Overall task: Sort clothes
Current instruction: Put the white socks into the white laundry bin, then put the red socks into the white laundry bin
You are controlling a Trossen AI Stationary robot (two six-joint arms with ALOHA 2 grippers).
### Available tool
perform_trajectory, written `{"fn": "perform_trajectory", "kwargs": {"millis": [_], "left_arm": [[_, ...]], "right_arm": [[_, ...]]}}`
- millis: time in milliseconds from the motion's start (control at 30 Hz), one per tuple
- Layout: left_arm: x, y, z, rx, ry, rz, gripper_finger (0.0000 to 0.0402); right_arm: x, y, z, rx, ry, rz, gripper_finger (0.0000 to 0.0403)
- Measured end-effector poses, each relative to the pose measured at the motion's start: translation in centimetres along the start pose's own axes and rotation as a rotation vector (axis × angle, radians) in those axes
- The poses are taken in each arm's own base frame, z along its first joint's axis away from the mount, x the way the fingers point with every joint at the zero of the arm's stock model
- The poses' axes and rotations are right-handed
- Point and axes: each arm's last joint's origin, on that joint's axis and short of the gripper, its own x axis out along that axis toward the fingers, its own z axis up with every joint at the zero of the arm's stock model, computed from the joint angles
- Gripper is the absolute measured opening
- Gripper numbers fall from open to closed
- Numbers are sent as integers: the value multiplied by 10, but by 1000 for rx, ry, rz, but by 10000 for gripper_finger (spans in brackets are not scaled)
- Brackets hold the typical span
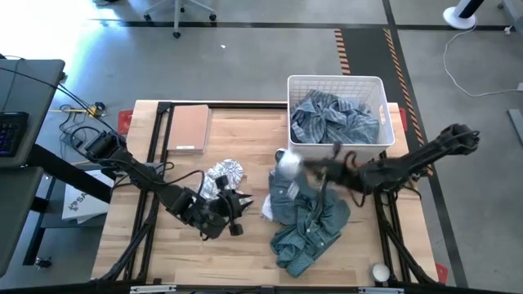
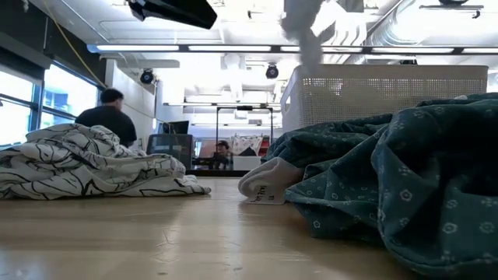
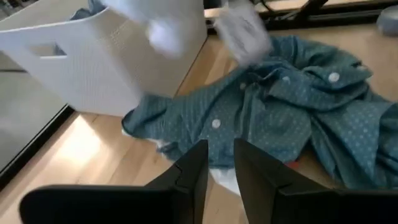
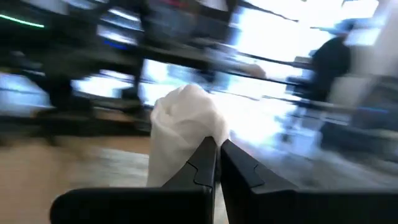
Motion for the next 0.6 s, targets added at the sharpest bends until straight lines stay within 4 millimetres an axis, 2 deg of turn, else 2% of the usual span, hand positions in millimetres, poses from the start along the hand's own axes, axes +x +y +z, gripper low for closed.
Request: {"fn": "perform_trajectory", "kwargs": {"millis": [167, 300, 433, 600], "left_arm": [[1, 0, -1, -31, 4, 7, 78], [1, 0, -1, -33, 2, 6, 78], [1, 0, 0, -34, 2, 5, 78], [1, 0, -1, -50, 4, -1, 78]], "right_arm": [[-19, -51, 8, -148, 134, -482, 11], [-31, -90, 8, -158, 247, -832, 22], [-41, -109, 5, -103, 253, -917, 58], [-47, -115, -4, -15, 234, -880, 127]]}}
